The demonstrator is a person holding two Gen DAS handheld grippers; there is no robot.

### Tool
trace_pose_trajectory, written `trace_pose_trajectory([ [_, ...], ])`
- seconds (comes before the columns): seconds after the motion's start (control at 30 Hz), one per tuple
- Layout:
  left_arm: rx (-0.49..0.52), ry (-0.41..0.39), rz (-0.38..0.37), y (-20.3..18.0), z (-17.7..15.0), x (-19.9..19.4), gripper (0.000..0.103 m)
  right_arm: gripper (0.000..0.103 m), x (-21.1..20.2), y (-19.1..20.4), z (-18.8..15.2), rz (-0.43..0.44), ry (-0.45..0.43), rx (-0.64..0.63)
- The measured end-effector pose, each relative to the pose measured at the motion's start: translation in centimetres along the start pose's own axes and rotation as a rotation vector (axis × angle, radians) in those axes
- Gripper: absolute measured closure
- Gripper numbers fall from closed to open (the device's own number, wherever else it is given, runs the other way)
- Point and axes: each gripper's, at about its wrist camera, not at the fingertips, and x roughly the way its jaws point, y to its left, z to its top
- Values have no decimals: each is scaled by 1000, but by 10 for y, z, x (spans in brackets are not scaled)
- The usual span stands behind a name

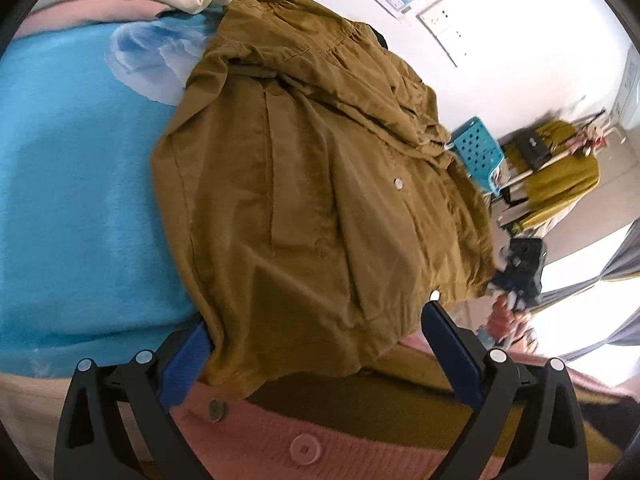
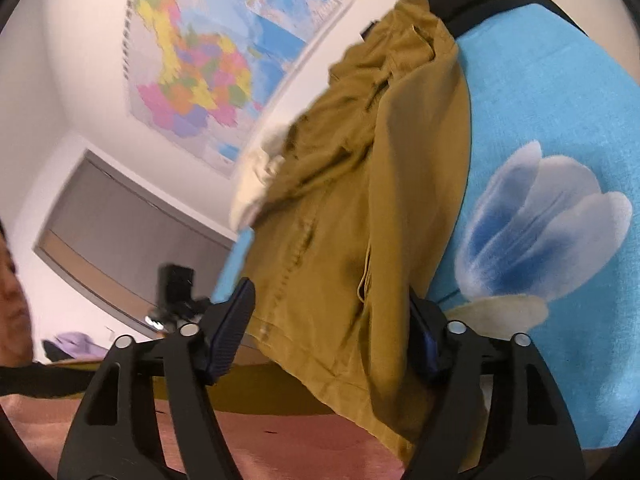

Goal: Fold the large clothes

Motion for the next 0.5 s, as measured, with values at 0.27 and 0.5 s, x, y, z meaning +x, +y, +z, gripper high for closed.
trace_pose_trajectory([
  [0.27, 18, -90, 242, -14, 6, 7, 91, 91, -1, 6, 0, -26, -41, 34],
  [0.5, 88, -277, 165, -51, 19, -60, 97, 100, -55, 63, 11, 136, -229, -78],
])
